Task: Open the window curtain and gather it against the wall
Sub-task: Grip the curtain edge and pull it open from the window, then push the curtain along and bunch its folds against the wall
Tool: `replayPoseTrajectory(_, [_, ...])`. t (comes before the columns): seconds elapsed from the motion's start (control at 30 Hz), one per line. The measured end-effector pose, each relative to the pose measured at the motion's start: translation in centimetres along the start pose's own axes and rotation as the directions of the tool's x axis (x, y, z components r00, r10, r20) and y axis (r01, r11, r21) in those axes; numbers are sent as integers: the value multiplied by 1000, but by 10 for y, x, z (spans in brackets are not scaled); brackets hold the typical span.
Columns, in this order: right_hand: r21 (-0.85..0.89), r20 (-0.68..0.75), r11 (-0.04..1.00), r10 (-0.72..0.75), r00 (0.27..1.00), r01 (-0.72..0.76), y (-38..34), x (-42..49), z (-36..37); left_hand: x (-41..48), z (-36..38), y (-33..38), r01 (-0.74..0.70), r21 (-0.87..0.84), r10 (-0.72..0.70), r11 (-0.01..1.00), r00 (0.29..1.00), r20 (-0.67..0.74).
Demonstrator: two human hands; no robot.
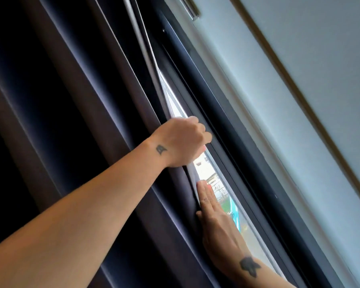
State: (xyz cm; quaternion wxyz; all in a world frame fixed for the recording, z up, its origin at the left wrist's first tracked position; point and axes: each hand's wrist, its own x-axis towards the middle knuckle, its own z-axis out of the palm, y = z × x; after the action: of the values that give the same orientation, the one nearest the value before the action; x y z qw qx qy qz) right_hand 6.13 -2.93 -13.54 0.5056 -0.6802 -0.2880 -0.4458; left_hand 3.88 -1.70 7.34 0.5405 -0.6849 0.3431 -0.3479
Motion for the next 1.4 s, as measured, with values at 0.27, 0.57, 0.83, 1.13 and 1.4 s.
replayPoseTrajectory(0.27, [-22,-39,999,-24,999,23,-15,-3,17,-29,21,-5,-36,229,-81,973,872,483])
replayPoseTrajectory(0.57, [170,100,983,46,994,-63,-30,-7,25,-85,20,-15,-78,175,-23,981,858,512])
replayPoseTrajectory(0.83, [442,153,877,134,979,-189,-74,-8,76,-144,22,-21,-20,158,-51,987,901,432])
replayPoseTrajectory(1.13, [475,92,871,95,991,-128,-155,-41,159,-236,23,-28,26,135,-87,990,879,469])
replayPoseTrajectory(1.4, [412,35,903,116,993,-120,-189,-78,218,-304,29,-17,22,131,-85,991,861,501])
